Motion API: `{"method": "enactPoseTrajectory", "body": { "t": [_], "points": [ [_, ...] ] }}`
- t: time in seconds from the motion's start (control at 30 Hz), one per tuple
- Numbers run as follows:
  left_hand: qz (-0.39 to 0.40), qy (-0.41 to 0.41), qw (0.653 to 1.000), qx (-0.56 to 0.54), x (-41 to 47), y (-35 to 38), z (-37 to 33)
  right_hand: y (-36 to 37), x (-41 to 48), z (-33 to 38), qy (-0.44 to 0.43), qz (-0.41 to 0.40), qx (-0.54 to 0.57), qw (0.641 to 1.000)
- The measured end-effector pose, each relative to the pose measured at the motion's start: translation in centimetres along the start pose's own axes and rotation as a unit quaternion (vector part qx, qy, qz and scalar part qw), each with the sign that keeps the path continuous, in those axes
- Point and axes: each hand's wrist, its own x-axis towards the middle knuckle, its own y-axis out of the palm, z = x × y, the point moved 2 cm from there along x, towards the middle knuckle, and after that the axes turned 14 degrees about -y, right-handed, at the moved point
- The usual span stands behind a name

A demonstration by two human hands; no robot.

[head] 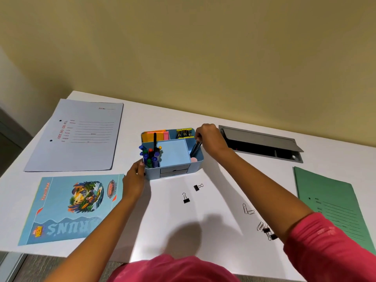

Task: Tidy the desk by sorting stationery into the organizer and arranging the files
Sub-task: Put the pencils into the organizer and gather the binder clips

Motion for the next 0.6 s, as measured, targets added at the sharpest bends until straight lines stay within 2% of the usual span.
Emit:
{"method": "enactPoseTrajectory", "body": {
  "t": [0.13, 0.33, 0.6],
  "points": [
    [0.002, -0.001, 1.000, -0.003, 0.1, -0.1, 0.1, 0.2, 1.5, 0.0, -0.028, 0.042, 0.024, 0.998],
    [0.002, -0.005, 1.000, -0.011, 0.1, -0.1, 0.2, 0.4, 3.1, -0.8, 0.001, 0.065, 0.044, 0.997],
    [0.004, -0.005, 0.999, -0.035, 0.1, 0.0, 0.4, 1.2, 3.3, -1.7, 0.019, 0.056, 0.047, 0.997]
  ]
}}
